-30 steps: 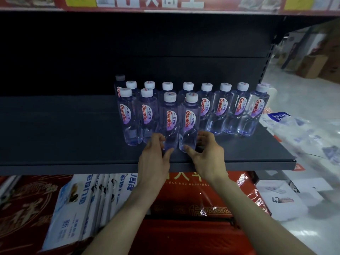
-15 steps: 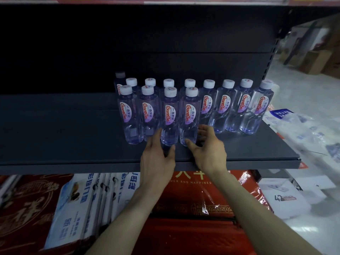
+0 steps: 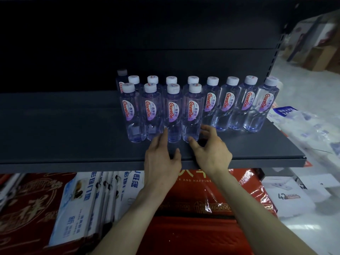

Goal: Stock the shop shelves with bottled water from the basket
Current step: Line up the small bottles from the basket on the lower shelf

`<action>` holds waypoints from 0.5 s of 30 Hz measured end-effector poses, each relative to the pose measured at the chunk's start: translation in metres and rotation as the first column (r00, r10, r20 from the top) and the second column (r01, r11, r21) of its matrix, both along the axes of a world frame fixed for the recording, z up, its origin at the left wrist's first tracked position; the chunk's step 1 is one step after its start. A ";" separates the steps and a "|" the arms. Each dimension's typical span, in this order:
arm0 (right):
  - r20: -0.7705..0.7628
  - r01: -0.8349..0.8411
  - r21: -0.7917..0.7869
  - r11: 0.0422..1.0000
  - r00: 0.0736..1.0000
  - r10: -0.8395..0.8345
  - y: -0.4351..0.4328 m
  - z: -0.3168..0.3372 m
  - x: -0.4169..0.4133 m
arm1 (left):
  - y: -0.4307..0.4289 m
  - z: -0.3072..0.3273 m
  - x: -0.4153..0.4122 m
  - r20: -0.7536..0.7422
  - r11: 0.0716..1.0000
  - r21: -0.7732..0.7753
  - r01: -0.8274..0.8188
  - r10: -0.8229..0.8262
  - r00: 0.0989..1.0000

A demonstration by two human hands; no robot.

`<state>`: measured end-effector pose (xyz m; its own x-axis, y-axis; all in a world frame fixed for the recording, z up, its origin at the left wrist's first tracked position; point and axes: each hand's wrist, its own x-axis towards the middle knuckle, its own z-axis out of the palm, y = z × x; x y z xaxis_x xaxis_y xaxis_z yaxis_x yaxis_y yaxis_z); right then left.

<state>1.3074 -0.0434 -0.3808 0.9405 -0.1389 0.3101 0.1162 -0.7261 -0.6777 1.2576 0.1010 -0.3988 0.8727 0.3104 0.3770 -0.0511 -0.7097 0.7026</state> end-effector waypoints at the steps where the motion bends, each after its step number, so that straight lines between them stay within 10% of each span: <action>1: 0.001 0.001 -0.002 1.000 1.000 -0.001 0.000 0.000 0.000 | 0.000 -0.001 0.001 -0.012 1.000 0.020 0.006 -0.006 1.000; 15: -0.081 -0.090 -0.028 0.996 0.993 0.088 -0.005 0.003 -0.007 | -0.001 0.008 -0.012 -0.025 0.997 -0.036 0.067 -0.068 0.997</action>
